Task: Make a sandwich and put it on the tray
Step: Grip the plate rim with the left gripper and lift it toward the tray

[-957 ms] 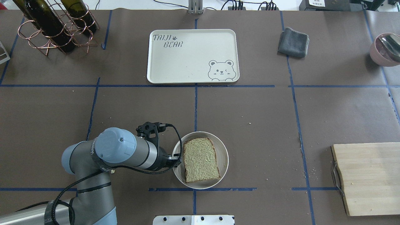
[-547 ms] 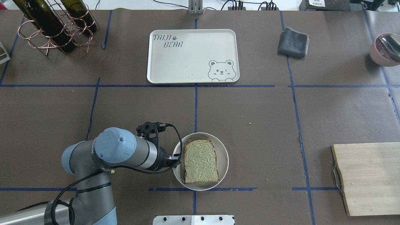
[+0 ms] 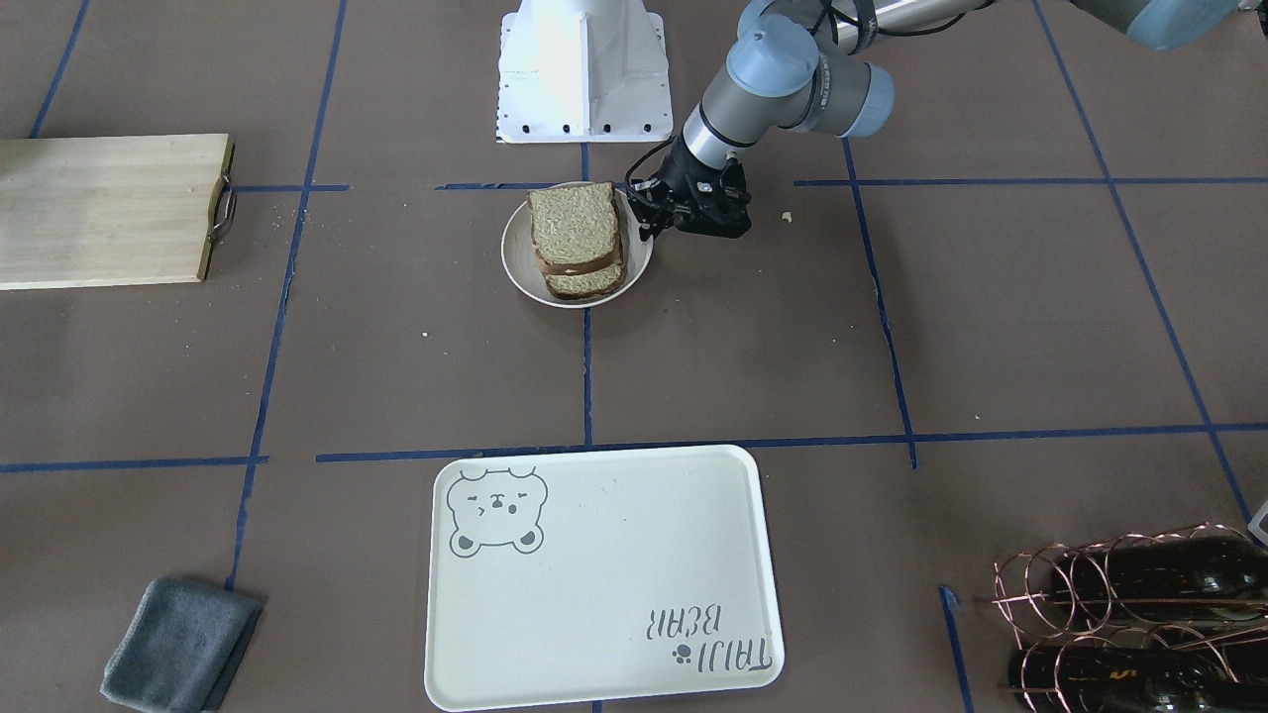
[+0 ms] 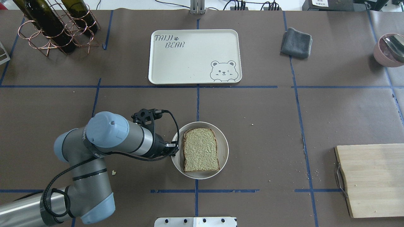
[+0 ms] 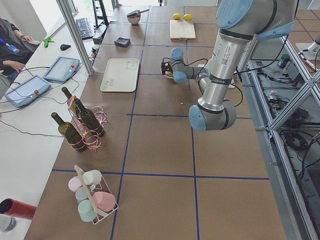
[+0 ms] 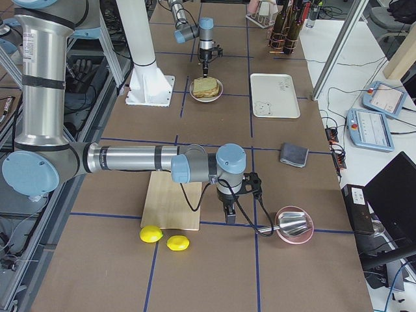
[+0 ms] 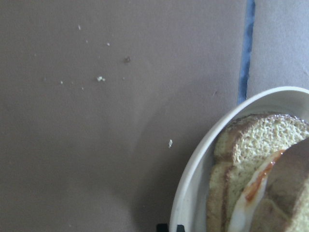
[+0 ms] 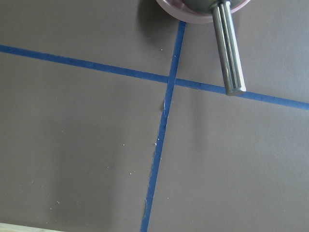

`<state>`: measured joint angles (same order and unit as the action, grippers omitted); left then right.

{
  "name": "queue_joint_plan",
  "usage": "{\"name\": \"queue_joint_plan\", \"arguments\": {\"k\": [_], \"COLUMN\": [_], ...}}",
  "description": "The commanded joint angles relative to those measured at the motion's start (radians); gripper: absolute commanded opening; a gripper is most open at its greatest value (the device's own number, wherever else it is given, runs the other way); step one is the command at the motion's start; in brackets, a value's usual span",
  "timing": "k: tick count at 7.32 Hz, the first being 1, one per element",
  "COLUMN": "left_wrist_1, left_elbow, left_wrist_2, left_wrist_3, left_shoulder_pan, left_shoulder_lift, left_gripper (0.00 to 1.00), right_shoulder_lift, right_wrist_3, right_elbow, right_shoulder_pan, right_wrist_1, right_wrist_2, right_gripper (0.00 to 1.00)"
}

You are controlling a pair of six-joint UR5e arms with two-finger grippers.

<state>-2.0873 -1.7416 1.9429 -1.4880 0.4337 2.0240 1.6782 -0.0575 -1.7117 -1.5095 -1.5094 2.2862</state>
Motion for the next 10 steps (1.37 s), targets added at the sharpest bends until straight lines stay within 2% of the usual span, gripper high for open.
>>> {"name": "queue_joint_plan", "arguments": {"k": [1,3,4,7,10], "left_wrist_1": [0.007,0.007,0.006,-0.003,-0.182], "left_elbow": [0.008,0.084,0.196,0.492,0.826], "left_wrist_2": [0.129,0.229,0.287,0.361,0.393], "left_wrist_3": [0.082,0.098,0.1,0.139,0.149], "left_shoulder_pan": [0.171,0.31,0.371,0.46,0.484], "left_shoulder_lift": [0.021,0.105,0.195,0.387,0.533], "left_gripper": [0.0,0.0,0.0,0.0,0.0], "right_shoulder_lift": [0.001,0.002,0.0,0.003,0.002], "right_wrist_3": [-0.005,-0.007,-0.004,-0.01,-0.016], "right_elbow": [0.001,0.006,0.006,0.004,0.001], "right_shoulder_pan": [0.0,0.0,0.0,0.0,0.0], "right_wrist_1": [0.002,0.002,0.002,0.003,0.003], "right_wrist_2": [-0.001,-0.002,-0.002,-0.002,-0.002], "right_gripper": [1.0,1.0,1.0,1.0,1.0]}}
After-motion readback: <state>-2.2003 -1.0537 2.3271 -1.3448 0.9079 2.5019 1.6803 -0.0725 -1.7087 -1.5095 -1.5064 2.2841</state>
